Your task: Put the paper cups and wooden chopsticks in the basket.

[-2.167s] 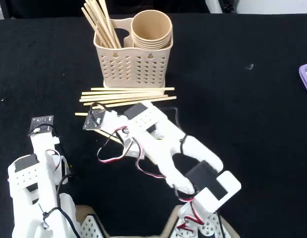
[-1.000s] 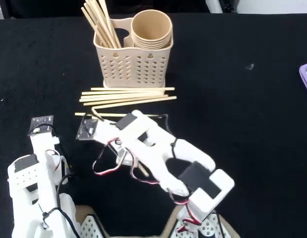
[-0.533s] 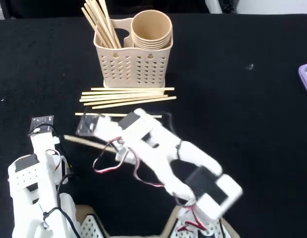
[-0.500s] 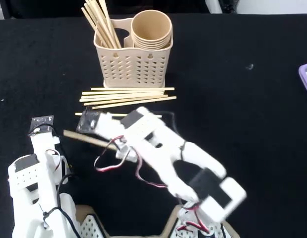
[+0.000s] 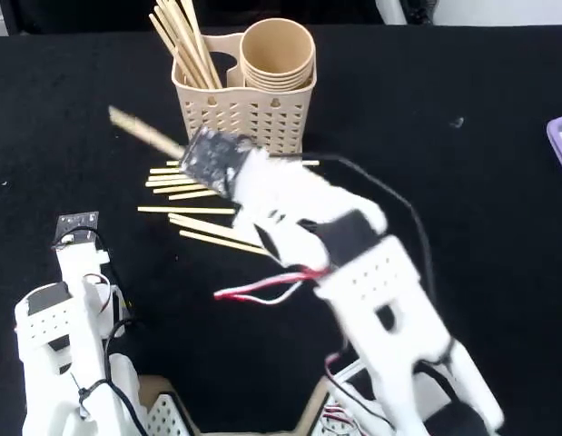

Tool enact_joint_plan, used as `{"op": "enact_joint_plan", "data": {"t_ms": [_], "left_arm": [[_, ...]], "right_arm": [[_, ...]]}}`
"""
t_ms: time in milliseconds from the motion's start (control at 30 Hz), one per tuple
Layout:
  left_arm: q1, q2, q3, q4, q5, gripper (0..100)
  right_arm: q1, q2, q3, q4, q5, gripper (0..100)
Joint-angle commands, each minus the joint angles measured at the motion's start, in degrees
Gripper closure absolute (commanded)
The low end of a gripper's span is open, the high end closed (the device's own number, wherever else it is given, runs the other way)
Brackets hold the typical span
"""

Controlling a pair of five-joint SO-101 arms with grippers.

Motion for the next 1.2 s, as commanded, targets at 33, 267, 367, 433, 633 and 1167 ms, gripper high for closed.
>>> {"op": "enact_joint_plan", "data": {"t_ms": [33,267,367,433,633,1167], "left_arm": [[0.75,-0.44,-0.22,-0.70,0.26,83],[0.75,-0.26,-0.22,-0.70,0.26,83],[0.75,-0.26,-0.22,-0.79,0.26,83],[0.75,-0.26,-0.22,-0.79,0.26,83],[0.75,-0.26,-0.22,-0.79,0.26,83],[0.75,-0.26,-0.22,-0.70,0.26,83]], "right_arm": [[1.85,-1.54,-6.46,-15.38,-7.38,98.8],[2.02,8.66,-6.73,-47.03,-13.45,98.7],[2.02,15.52,-7.96,-57.76,-13.71,98.7],[2.20,20.35,-10.15,-62.68,-13.80,98.7],[2.11,33.89,-21.85,-64.35,-13.89,98.8],[5.45,42.77,-21.49,-64.53,-22.42,98.8]]}}
